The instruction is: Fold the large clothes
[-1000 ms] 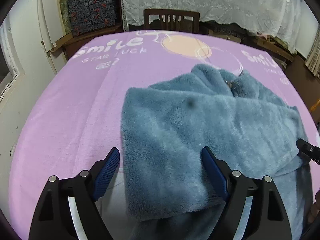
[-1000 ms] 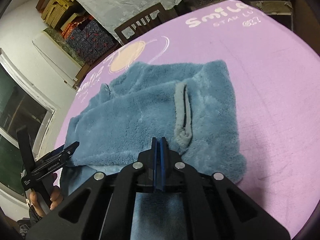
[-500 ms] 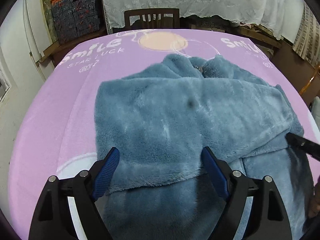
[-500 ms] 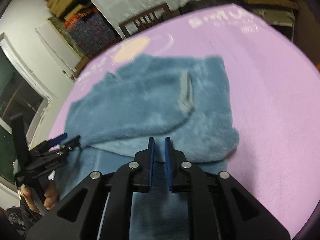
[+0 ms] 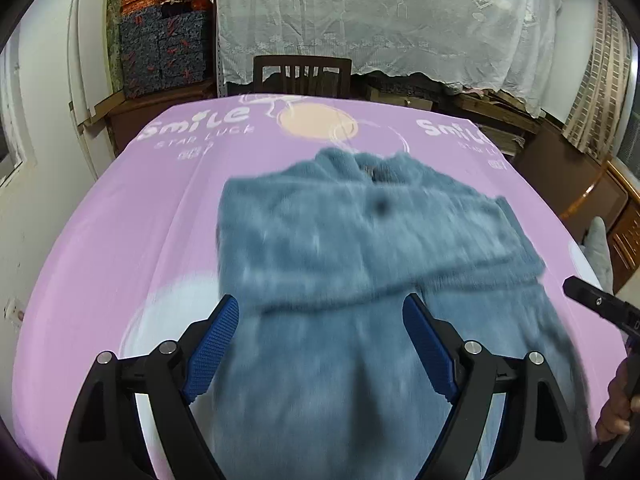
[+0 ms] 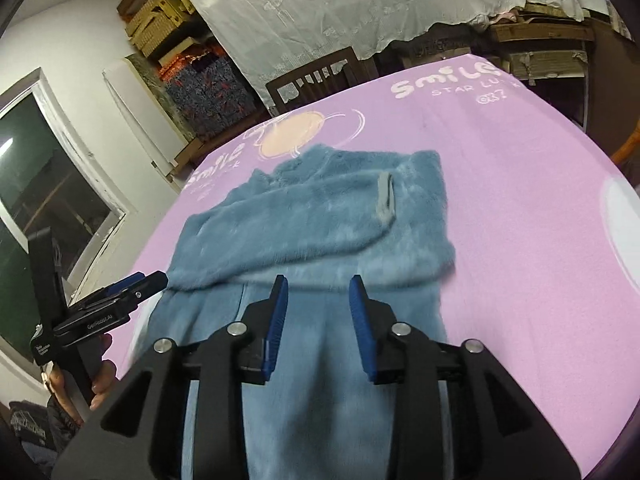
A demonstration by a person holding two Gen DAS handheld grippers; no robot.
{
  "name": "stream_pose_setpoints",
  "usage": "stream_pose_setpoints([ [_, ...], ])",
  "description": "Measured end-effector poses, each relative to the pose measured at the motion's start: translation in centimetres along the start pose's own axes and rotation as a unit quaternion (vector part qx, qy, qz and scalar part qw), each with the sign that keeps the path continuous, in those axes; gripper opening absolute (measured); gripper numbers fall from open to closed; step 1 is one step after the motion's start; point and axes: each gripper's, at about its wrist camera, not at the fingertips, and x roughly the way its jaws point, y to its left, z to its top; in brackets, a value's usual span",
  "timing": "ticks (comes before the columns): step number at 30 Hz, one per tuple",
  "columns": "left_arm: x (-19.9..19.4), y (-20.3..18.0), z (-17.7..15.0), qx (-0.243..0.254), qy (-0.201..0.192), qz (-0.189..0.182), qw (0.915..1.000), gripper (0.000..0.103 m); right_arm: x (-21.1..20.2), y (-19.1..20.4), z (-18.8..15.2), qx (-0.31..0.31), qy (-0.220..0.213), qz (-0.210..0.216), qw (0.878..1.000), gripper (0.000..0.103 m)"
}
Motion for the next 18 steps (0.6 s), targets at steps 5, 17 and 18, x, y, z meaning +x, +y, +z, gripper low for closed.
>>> stream_pose_setpoints([
  [5, -2.9, 1.2, -3.6, -0.017, -0.002, -0.006, 0.9998, 0.085, -3.4, -0.7, -2.6, 0.008, -0.005, -0.007, 1.000, 0.032],
  [17, -6.5, 4.4, -5.4, -0.047, 0.006, -0.036, 0.9982, 0.085, -8.4, -2.4, -4.8, 0.028, -0.004, 0.002, 1.000, 0.037],
  [18, -5.9, 4.6, -5.0, -0.049, 0.013, -0.042, 0.9978, 0.085, -8.1, -2.7, -4.7, 0.031, -0.001, 0.000, 1.000, 0.037],
])
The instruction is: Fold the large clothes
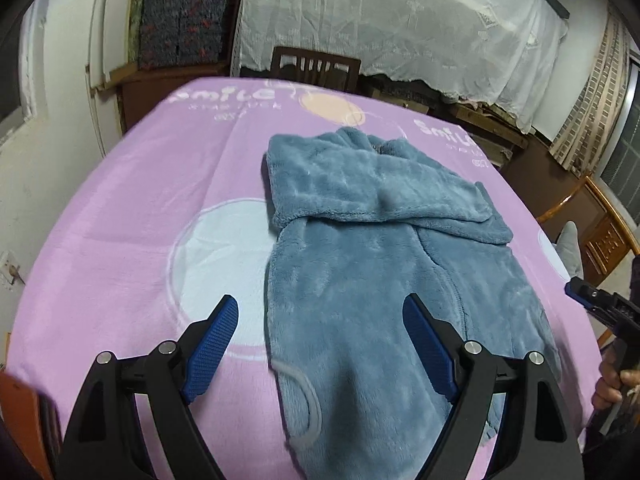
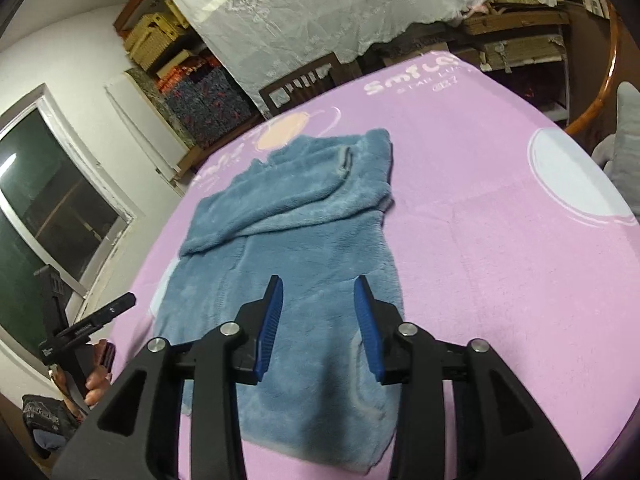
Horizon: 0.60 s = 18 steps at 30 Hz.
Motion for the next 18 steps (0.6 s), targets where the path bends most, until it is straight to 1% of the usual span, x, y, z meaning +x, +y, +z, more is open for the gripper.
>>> stream_pose_setpoints([
  [3, 2.5, 0.4, 1.3, -0.006, 0.026, -0.018, 0.9995, 0.085, 2.0, -1.0, 0.9, 0.016, 0.022, 0.002, 1.000, 0.037],
  [7, 6.3, 0.3, 3.0, 0.006, 0.058, -0.012, 0.9983, 0.085, 5.1, -2.0, 2.2, 0.014, 0.047, -0.018, 0.999, 0.037],
  [11, 8.7, 0.3, 4.2, 0.010, 0.076, -0.021, 0.9968, 0.084, 7.7, -3.1, 4.0, 0.017, 0.063, -0.031, 0.997, 0.037],
  [14, 10.2, 0.3, 4.4, 0.010, 0.089, -0.024, 0.9957, 0.084, 9.2, -3.9, 4.8, 0.028, 0.072, -0.022, 0.997, 0.038],
  [16, 10.3, 0.4, 4.4, 0.016, 0.085, -0.025, 0.9959, 0.083, 10.5, -4.2, 4.8, 0.034, 0.087, -0.006, 0.996, 0.038],
  [18, 10.3, 0.6, 4.4, 0.013, 0.085, -0.035, 0.9957, 0.083, 10.9, -4.1, 4.8, 0.031, 0.091, 0.004, 0.995, 0.038],
])
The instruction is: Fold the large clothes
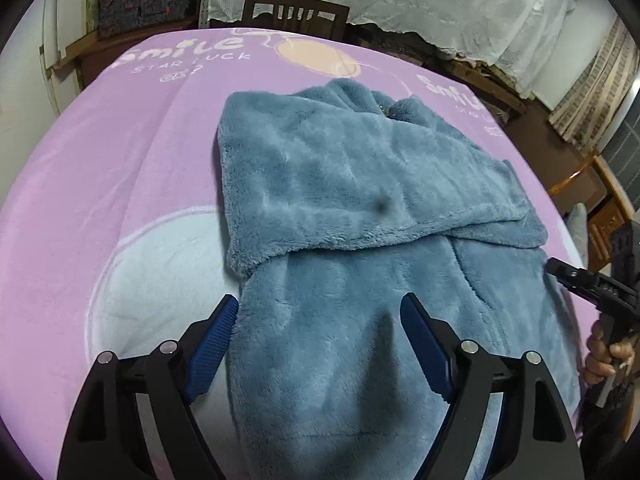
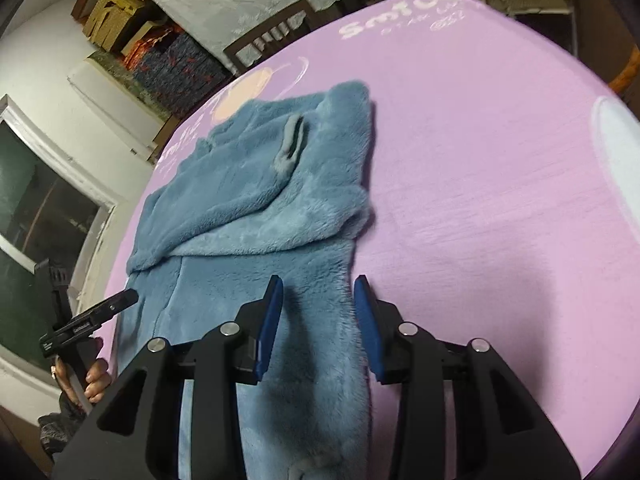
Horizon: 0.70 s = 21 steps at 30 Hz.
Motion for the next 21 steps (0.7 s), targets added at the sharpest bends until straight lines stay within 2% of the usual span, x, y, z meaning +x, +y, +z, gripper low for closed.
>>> stream_pose_setpoints([
  [6, -0.7, 0.4, -0.8, -0.020, 0.002, -0.054, 0.9983, 0.082, -0.1, -0.3, -0.4, 0.012, 0.007, 0.029, 0.999, 0.039],
  [10, -1.4, -0.5, -2.3, -0.014, 0.003, -0.055, 0.9984, 0.082, -0.8, -0.8, -1.3, 0.033, 0.015, 0.052, 0.998, 0.039],
  [15, -3.1, -1.5, -5.5, -0.006, 0.005, -0.057, 0.9983, 0.082, -2.7, -0.5, -4.1, 0.028, 0.019, 0.058, 0.998, 0.039],
  [21, -6.0, -1.6, -10.0, -0.021, 0.018, -0.108, 0.9937, 0.082, -5.8, -0.5, -8.4, 0.013, 0.031, 0.061, 0.998, 0.040],
])
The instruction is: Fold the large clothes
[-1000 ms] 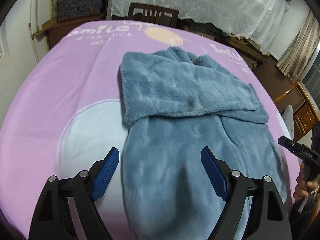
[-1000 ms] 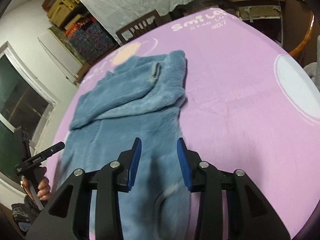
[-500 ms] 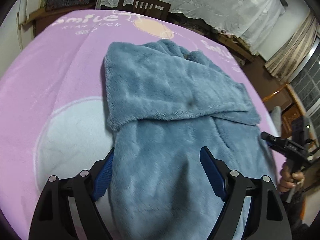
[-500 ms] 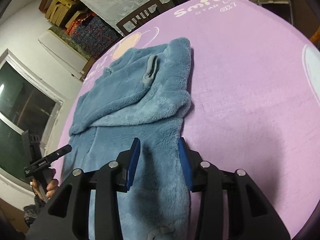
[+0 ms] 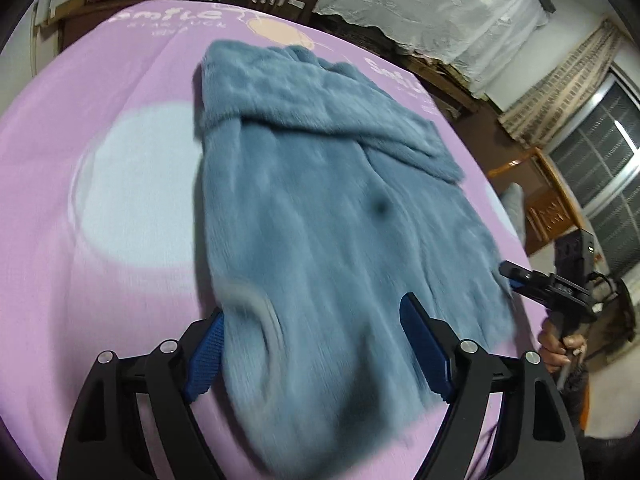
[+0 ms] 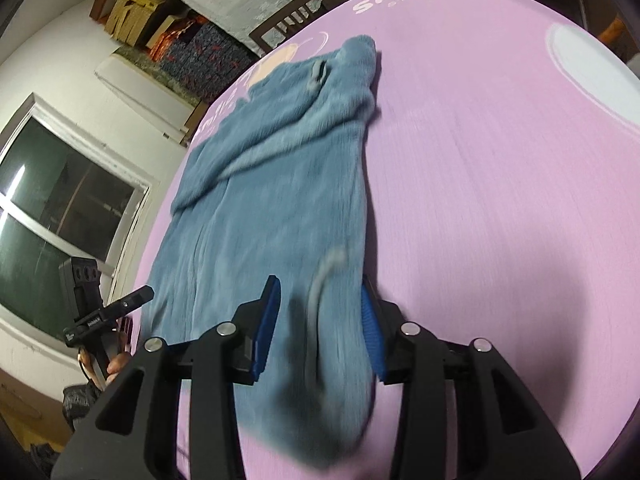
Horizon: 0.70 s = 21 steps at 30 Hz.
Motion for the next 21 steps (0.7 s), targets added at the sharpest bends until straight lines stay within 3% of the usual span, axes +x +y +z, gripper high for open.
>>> stream_pose_setpoints([
  [3, -0.9, -0.9, -2.4, 0.012, 0.006, -0.013, 0.9998, 0.082, -1.2, 0.3, -2.1, -0.010, 0.005, 0.003, 1.000, 0.040],
  [7, -0.8, -2.0, -3.5, 0.030, 0.004, -0.002, 0.9996, 0.081, -1.5, 0.9, -3.6, -0.023, 0.009, 0.010, 1.000, 0.040],
  [9, -0.6, -1.9, -3.1, 0.028, 0.002, -0.002, 0.9996, 0.070, -1.3, 1.0, -3.6, -0.026, 0.008, 0.011, 1.000, 0.038],
  [10, -0.3, -1.8, -2.8, 0.026, 0.002, -0.001, 0.9997, 0.067, -1.2, 1.0, -3.5, -0.023, 0.008, 0.013, 1.000, 0.032],
  [11, -0.2, -1.8, -2.7, 0.026, 0.003, 0.002, 0.9997, 0.055, -1.0, 1.0, -3.5, -0.020, 0.010, 0.014, 1.000, 0.027],
  [12, 0.1, -1.8, -2.6, 0.026, 0.009, 0.003, 0.9996, 0.037, -0.8, 1.0, -3.7, -0.021, 0.015, 0.016, 1.000, 0.021],
  [18, -0.5, -1.0, -2.3, 0.011, 0.007, -0.001, 0.9999, 0.018, -0.8, 1.5, -3.8, -0.031, 0.017, 0.015, 0.999, 0.015],
  [21, -1.5, -1.3, -1.7, 0.012, -0.008, 0.001, 0.9999, 0.015, -1.5, 1.9, -3.3, -0.027, 0.011, 0.037, 0.999, 0.015],
])
